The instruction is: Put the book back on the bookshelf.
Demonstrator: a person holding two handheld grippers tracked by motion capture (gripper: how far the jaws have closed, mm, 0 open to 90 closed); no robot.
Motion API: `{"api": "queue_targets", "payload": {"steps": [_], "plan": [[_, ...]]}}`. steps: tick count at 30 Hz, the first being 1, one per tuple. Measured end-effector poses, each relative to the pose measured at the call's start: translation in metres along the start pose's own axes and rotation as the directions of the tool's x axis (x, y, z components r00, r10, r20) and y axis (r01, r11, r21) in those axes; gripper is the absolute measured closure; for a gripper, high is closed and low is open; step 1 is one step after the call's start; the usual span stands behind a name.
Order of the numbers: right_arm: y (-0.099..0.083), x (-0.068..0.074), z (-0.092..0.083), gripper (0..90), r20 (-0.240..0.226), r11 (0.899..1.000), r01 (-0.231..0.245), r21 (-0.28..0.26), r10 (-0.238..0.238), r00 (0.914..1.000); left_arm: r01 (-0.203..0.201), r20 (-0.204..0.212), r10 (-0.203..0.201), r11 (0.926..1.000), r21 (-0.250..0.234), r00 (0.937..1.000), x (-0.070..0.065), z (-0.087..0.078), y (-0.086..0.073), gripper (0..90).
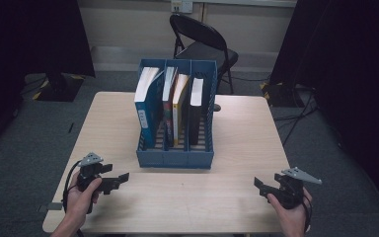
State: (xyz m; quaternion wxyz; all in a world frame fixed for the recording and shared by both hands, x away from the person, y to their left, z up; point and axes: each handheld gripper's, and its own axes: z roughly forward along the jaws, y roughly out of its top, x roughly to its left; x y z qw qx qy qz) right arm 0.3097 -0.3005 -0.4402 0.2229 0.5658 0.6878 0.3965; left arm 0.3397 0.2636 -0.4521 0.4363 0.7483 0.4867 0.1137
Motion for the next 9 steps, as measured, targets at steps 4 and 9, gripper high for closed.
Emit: {"api": "queue_targets", "payload": {"steps": [4, 9], "plan": [[-0.007, -0.006, 0.000, 15.8, 0.029, 1.000, -0.019, 0.018, 0.018, 0.9994, 0.003, -0.014, -0.002, 0.9995, 0.030, 0.9999, 0.003, 0.001, -0.004, 16.6], [-0.016, -0.008, 0.012, 14.6, 0.035, 0.995, -0.008, 0.100, 0.004, 0.9994, 0.022, -0.035, -0.020, 0.9974, 0.068, 0.9992, 0.007, 0.005, -0.008, 16.6]]}}
